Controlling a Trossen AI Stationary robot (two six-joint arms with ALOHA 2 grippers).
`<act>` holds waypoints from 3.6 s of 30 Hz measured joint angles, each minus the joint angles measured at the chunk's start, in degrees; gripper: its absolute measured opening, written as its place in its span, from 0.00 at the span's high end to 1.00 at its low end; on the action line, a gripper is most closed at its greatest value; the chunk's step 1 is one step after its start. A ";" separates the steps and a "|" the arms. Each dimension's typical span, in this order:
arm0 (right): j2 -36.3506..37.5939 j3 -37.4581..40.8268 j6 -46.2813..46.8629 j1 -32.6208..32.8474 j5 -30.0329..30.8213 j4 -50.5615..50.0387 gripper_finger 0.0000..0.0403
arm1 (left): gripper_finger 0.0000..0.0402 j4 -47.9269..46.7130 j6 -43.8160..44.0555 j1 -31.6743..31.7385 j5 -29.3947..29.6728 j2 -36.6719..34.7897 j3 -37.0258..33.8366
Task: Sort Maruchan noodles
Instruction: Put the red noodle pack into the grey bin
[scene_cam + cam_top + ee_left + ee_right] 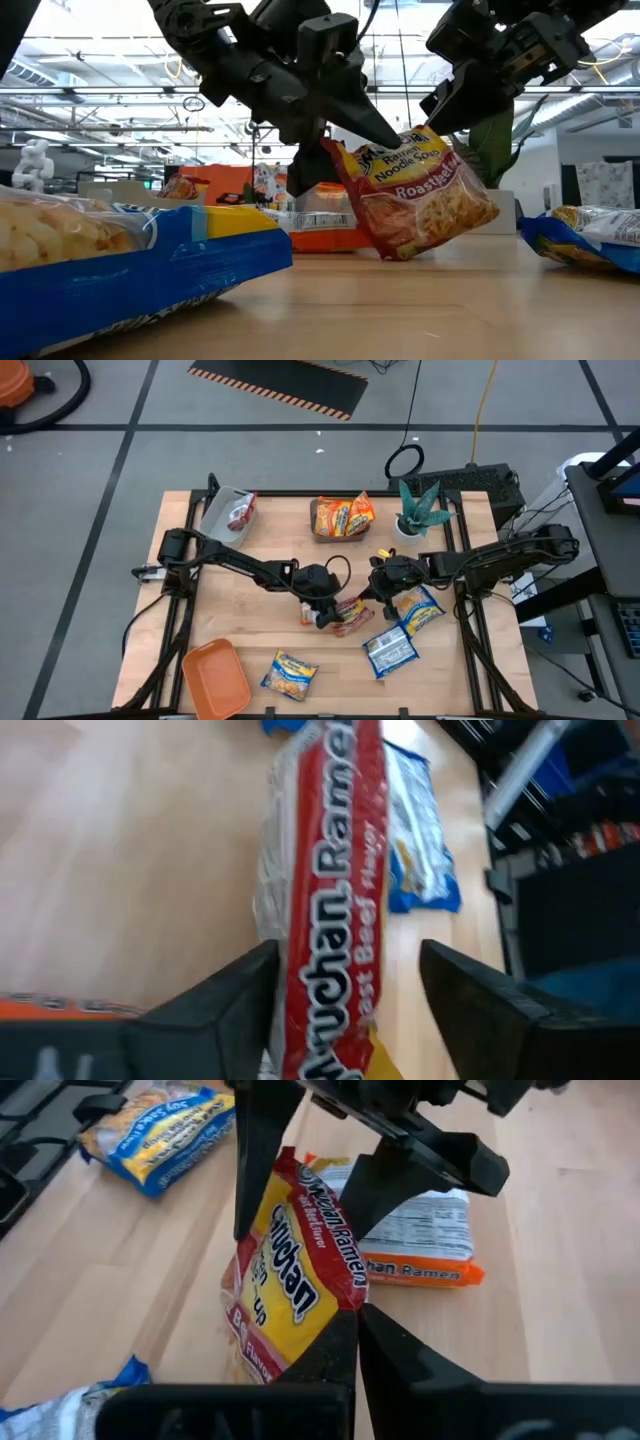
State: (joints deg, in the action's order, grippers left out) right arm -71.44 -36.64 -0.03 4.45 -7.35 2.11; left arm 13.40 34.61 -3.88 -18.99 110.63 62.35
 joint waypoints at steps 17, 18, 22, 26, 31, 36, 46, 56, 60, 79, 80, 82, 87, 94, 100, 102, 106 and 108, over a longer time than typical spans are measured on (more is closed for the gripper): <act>0.00 0.00 5.94 0.04 2.85 0.00 1.00 | 0.68 0.27 0.21 0.15 2.51 0.00 0.00; 0.00 0.00 7.13 0.04 2.84 0.00 1.00 | 0.68 0.28 0.23 0.15 2.50 0.00 0.00; 0.00 0.00 10.37 0.02 2.84 0.07 0.96 | 0.69 0.29 -0.09 0.15 2.44 0.00 0.00; 0.76 0.00 12.21 0.02 2.82 -0.29 0.87 | 0.69 0.43 -0.92 0.26 2.22 0.00 0.00; 3.55 0.00 18.37 -1.15 2.84 -1.15 0.74 | 0.69 2.00 -0.34 0.05 2.24 -0.02 0.00; 7.59 0.00 24.88 -3.32 2.89 -2.16 0.65 | 0.69 7.25 1.99 0.00 2.28 -0.02 0.00; 17.54 0.00 24.39 -9.34 2.72 -2.27 0.62 | 0.70 11.68 3.58 1.01 5.07 -0.08 0.00; 31.98 -0.02 24.82 -20.85 2.99 0.22 0.62 | 0.70 14.36 6.39 4.13 9.99 -6.35 0.02; 34.34 -0.02 24.85 -23.22 2.82 0.24 0.62 | 0.70 10.14 6.04 6.76 12.36 -11.04 0.04; 33.94 -0.02 23.15 -23.74 -3.33 -1.87 0.74 | 0.70 -20.55 -5.01 24.82 21.53 -33.79 0.10; 33.86 -0.02 23.03 -23.72 -3.23 -2.07 0.75 | 0.70 -22.79 -5.72 26.03 21.89 -34.68 0.11; 33.56 -0.02 23.09 -23.74 -2.47 -2.38 0.78 | 0.70 -26.16 -7.26 28.25 22.09 -36.19 0.06; 32.66 -0.02 28.82 -23.69 1.36 -2.39 0.84 | 0.70 -37.25 -10.26 32.92 22.08 -38.93 0.07; 31.15 -0.02 42.98 -22.42 1.33 -2.39 0.92 | 0.70 -52.15 -13.50 38.80 23.93 -42.14 0.00; 29.12 -0.02 47.78 -18.85 1.67 -2.19 0.97 | 0.70 -53.60 -19.36 43.30 28.15 -43.63 0.00; 28.27 -0.02 48.43 -17.35 3.05 -1.40 0.98 | 0.70 -53.96 -21.29 45.16 28.22 -43.63 0.00; 26.19 -0.02 51.21 -13.85 7.34 2.38 0.98 | 0.70 -57.54 -24.86 49.09 30.61 -43.63 0.00; 24.99 -0.02 51.91 -11.73 8.56 5.85 0.98 | 0.70 -59.33 -26.38 50.99 31.60 -43.63 0.00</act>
State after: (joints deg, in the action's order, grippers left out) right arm -46.44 -36.67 51.88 -7.29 1.21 7.96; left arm -45.93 8.24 47.11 12.61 67.00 62.35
